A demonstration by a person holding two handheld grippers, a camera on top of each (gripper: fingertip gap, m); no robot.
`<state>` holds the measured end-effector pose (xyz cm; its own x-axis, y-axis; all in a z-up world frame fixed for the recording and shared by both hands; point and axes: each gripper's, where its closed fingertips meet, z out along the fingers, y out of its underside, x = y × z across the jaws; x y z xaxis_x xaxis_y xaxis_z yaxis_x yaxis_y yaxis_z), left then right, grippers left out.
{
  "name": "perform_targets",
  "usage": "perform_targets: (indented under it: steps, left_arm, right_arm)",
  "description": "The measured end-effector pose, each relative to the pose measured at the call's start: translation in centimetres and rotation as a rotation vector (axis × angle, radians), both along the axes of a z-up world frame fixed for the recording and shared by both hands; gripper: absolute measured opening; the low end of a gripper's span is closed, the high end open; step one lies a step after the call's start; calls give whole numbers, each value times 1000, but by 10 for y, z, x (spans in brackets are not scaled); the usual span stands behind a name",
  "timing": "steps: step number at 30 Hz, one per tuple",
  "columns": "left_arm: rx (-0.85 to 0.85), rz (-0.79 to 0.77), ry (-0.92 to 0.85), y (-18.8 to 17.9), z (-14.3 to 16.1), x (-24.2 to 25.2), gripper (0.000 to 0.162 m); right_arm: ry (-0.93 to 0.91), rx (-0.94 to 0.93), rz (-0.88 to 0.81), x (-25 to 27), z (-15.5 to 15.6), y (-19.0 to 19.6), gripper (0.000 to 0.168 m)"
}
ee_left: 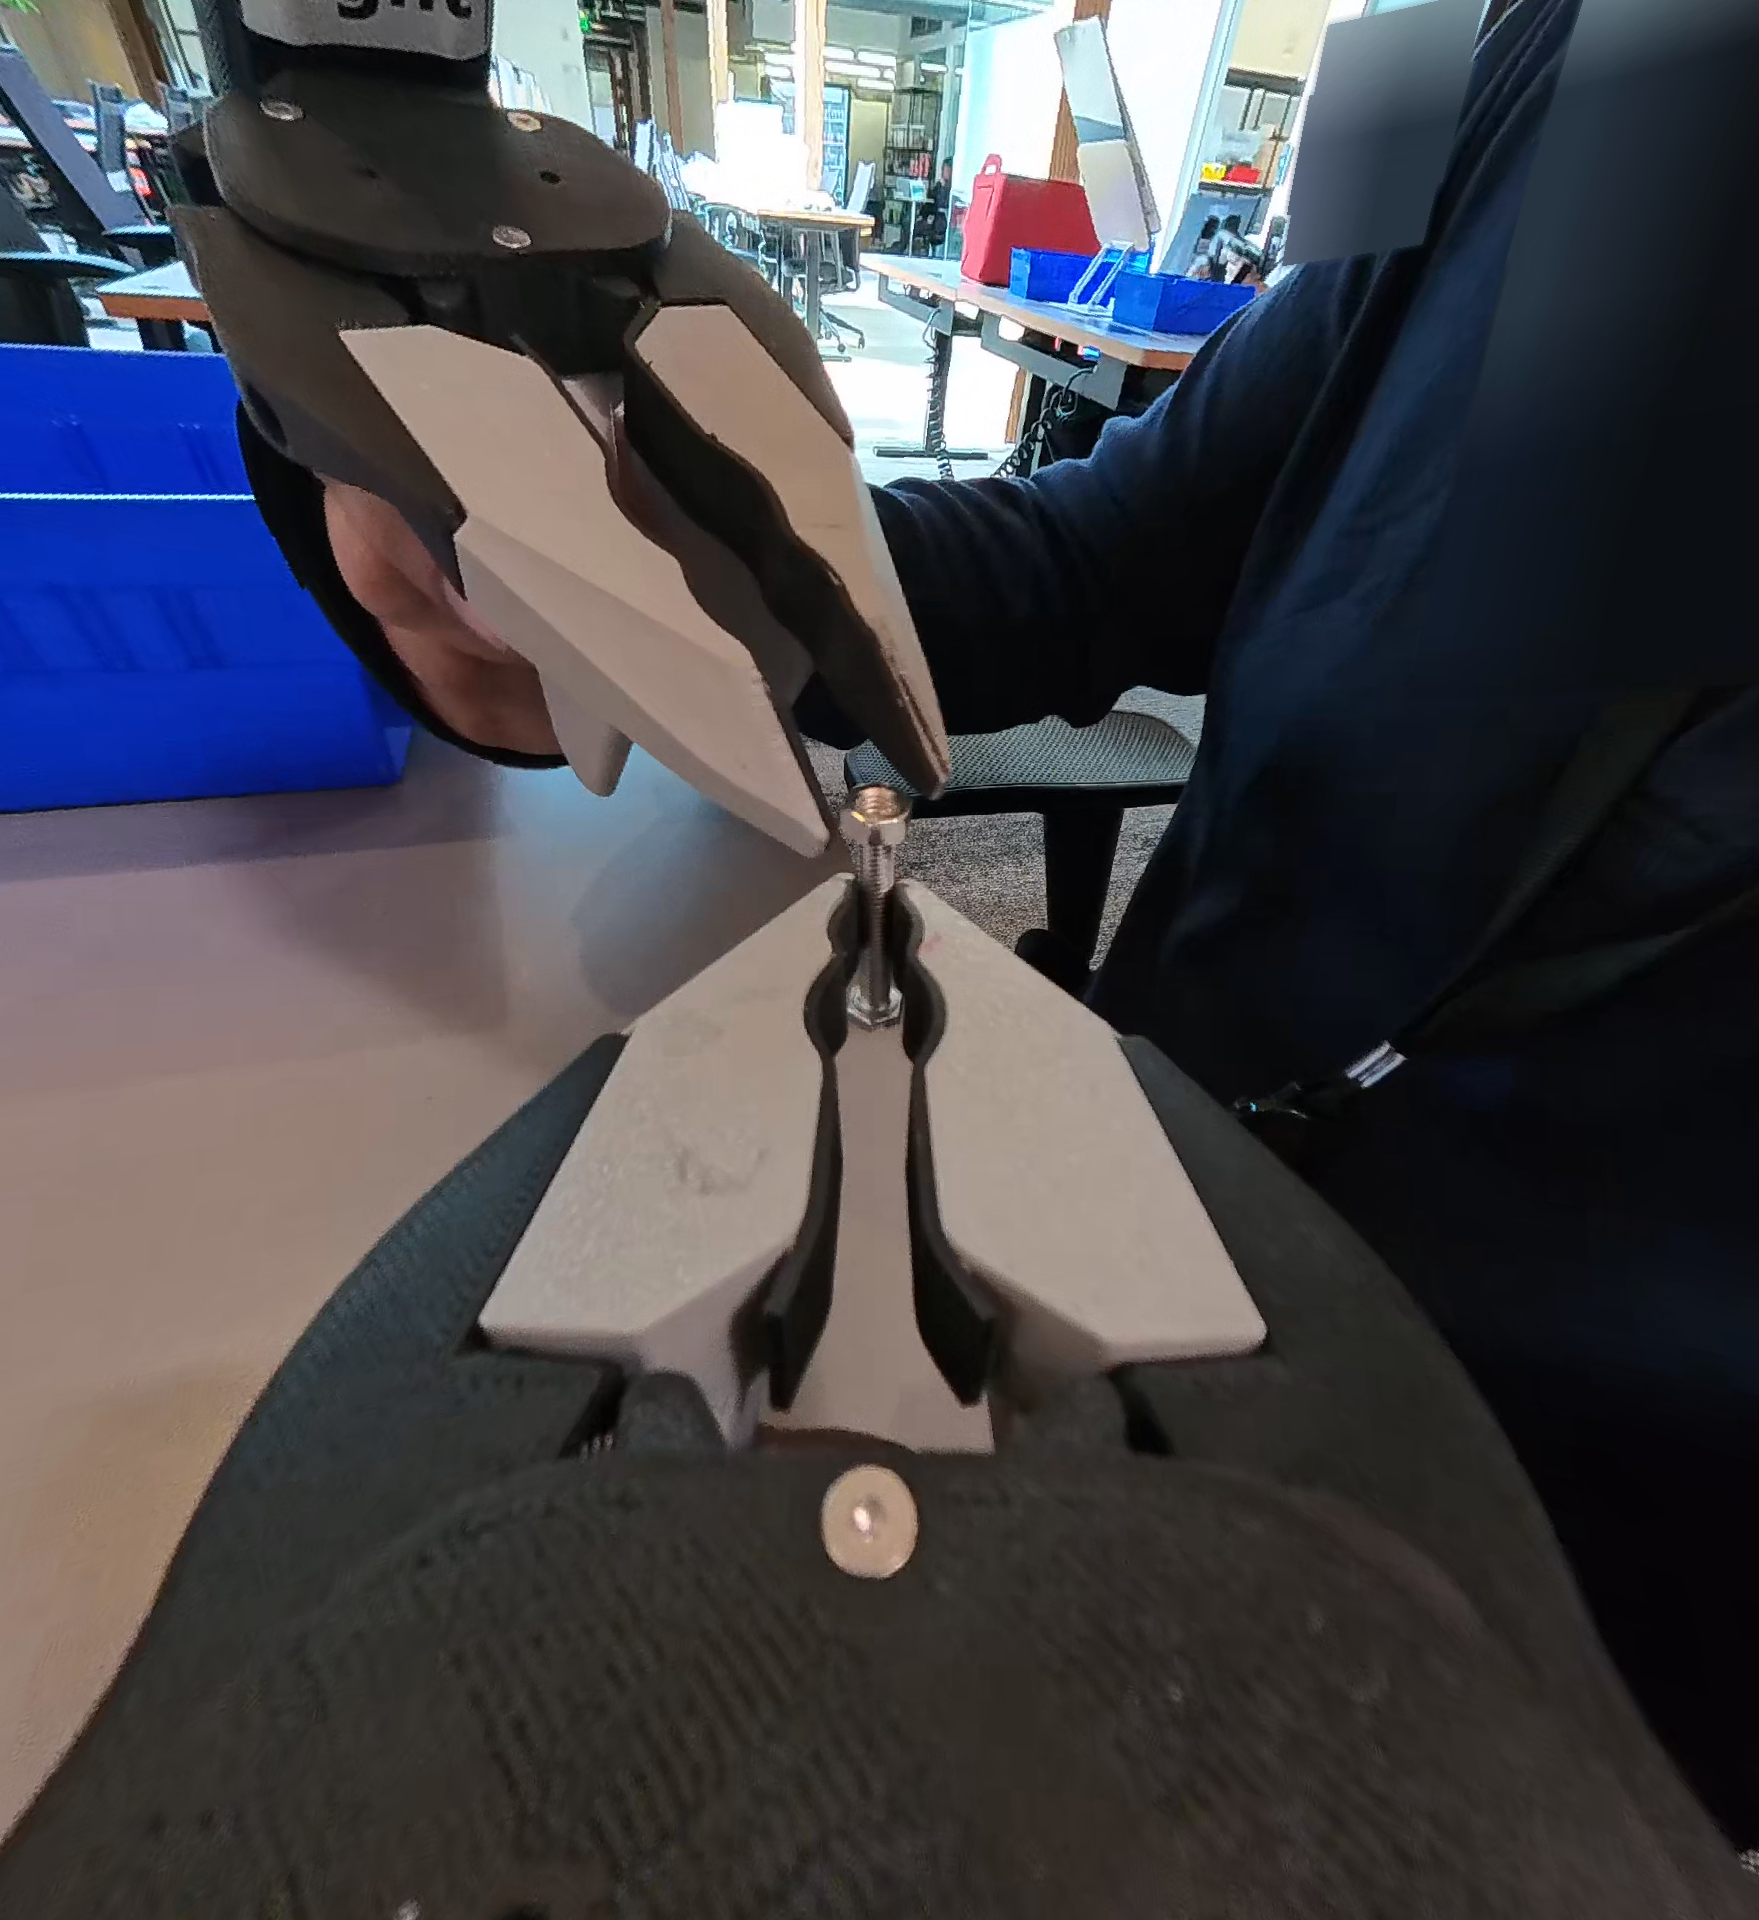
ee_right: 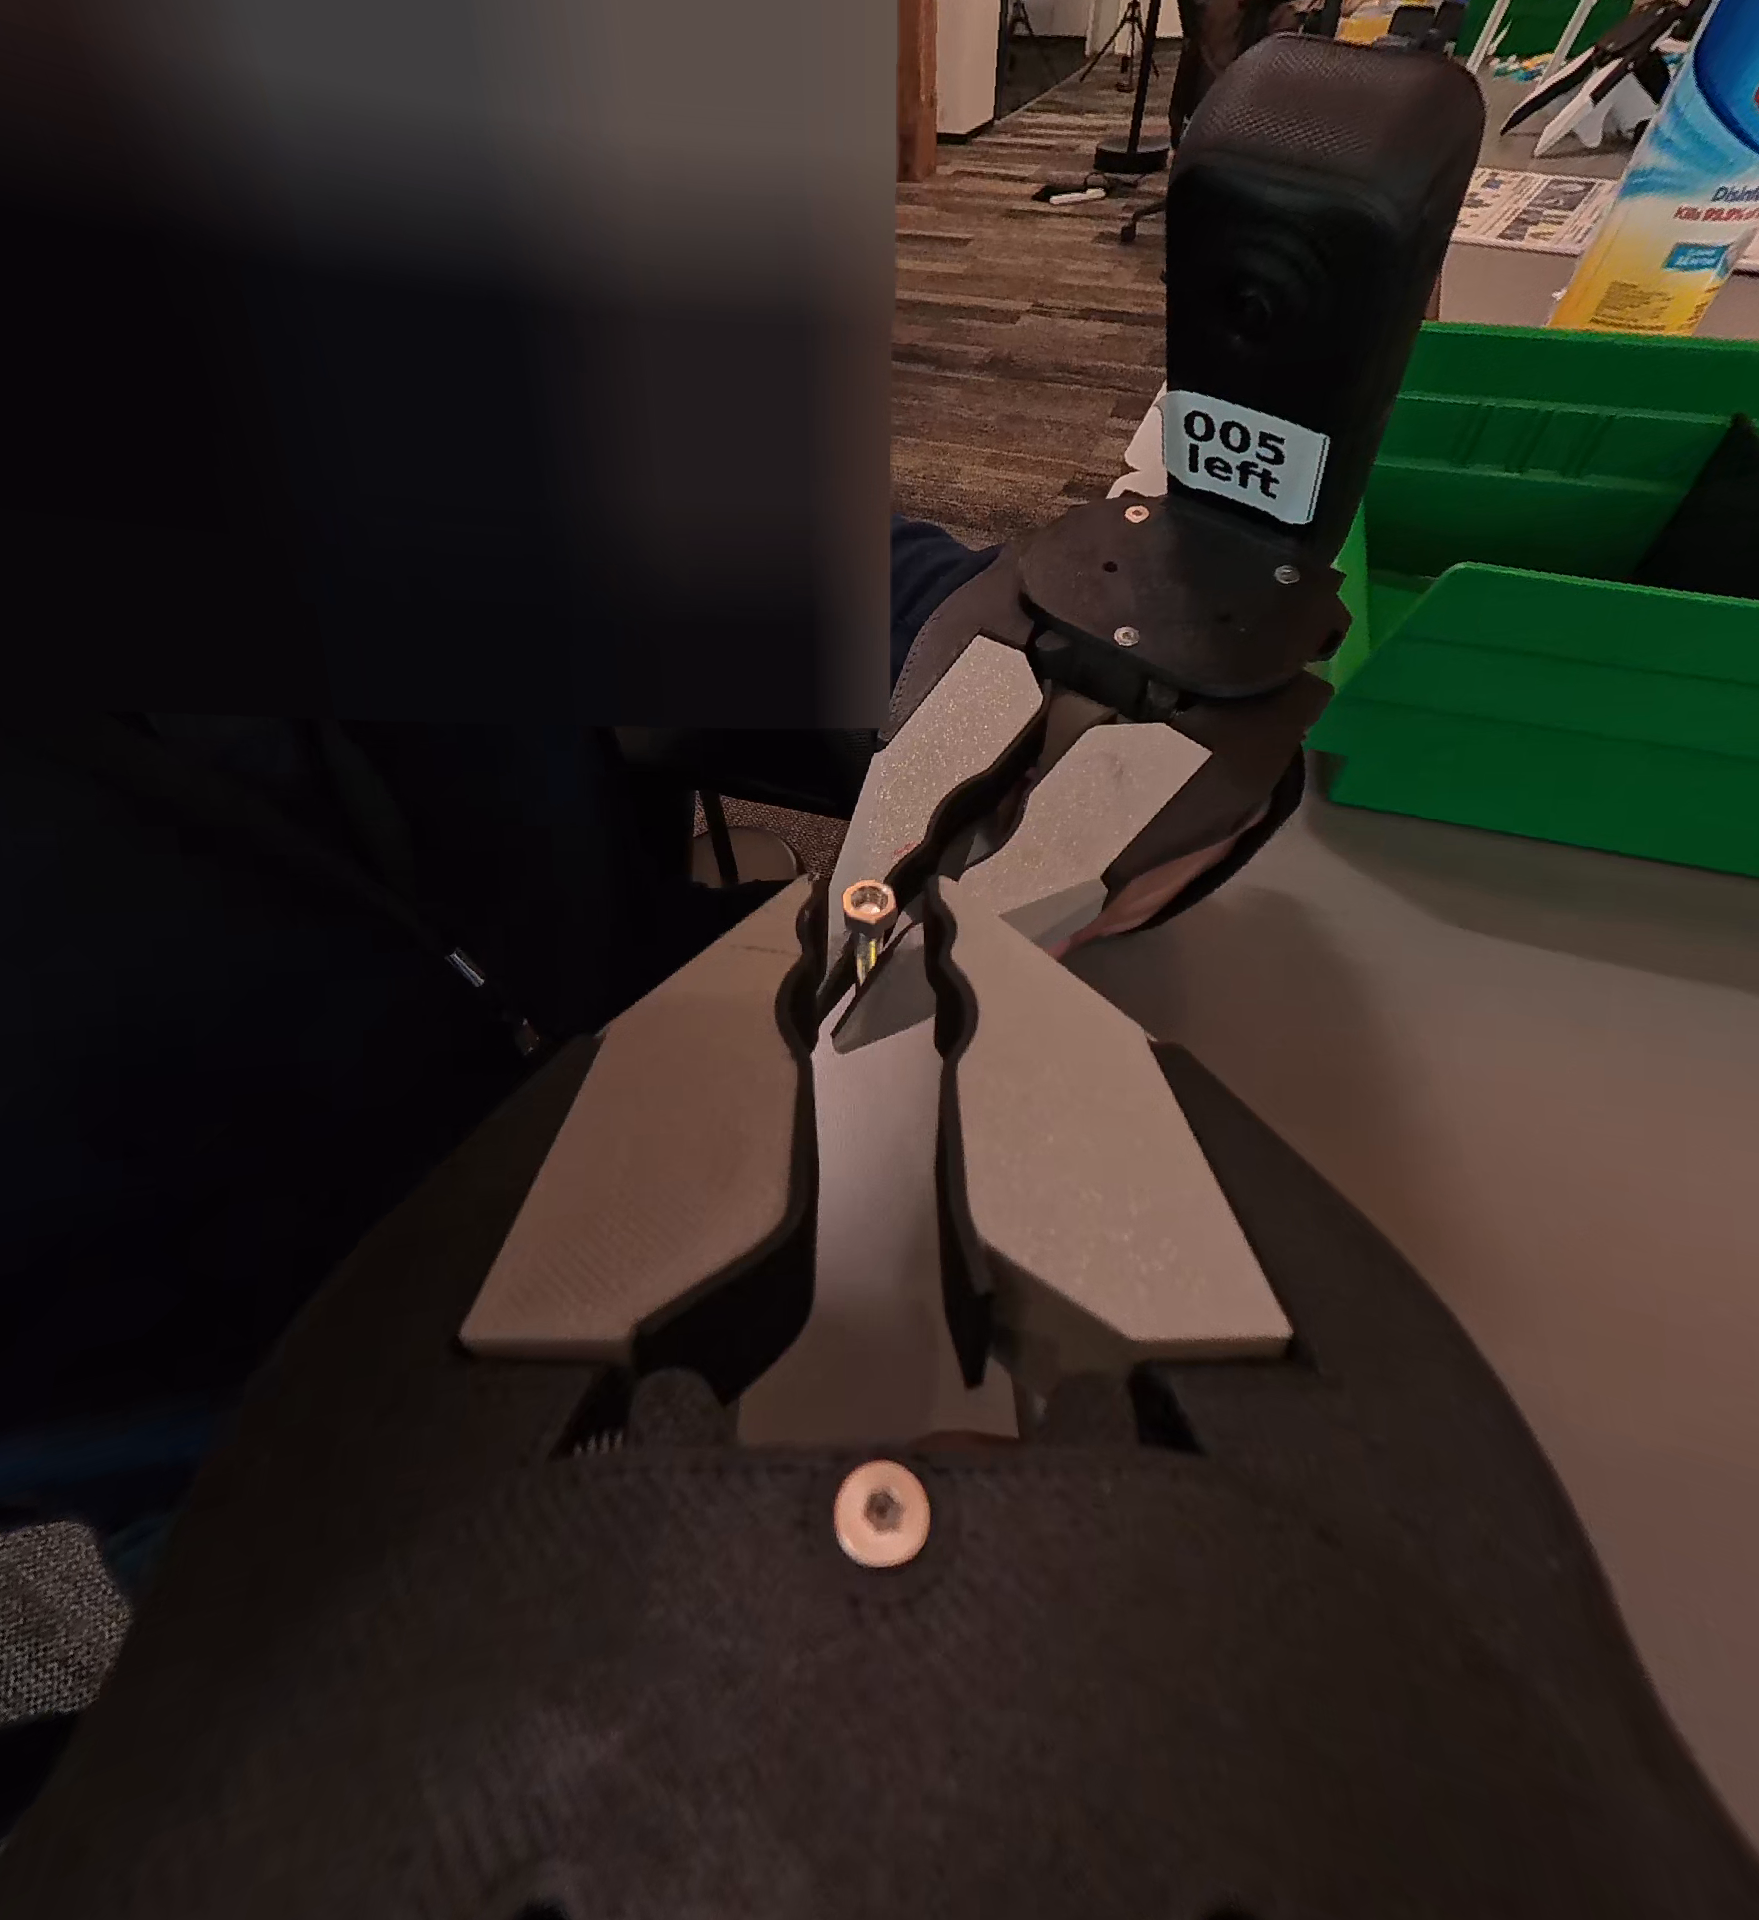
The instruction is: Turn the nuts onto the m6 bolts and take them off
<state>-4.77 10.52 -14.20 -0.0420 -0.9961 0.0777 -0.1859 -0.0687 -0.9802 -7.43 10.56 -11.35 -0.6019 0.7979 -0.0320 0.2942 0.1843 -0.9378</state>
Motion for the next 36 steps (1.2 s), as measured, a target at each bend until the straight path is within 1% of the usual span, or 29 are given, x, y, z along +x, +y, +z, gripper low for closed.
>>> perform_targets:
  steps: [13, 18, 27, 36]
  left_arm:
    - [-2, -2, 2, -1, 0, 1, 2]
    - [3, 5, 1, 0, 0, 1, 2]
    - [36, 119, -18, 13, 3, 1, 2]
    - [63, 251, 7, 27, 0, 2, 2]
  right_arm:
    - [-1, -9, 19, 0, -2, -4, 7]
    - [12, -10, 12, 1, -2, -3, 7]
    - [55, -6, -55, 0, 1, 7, 7]
    - [24, 5, -142, 0, -2, 19, 7]
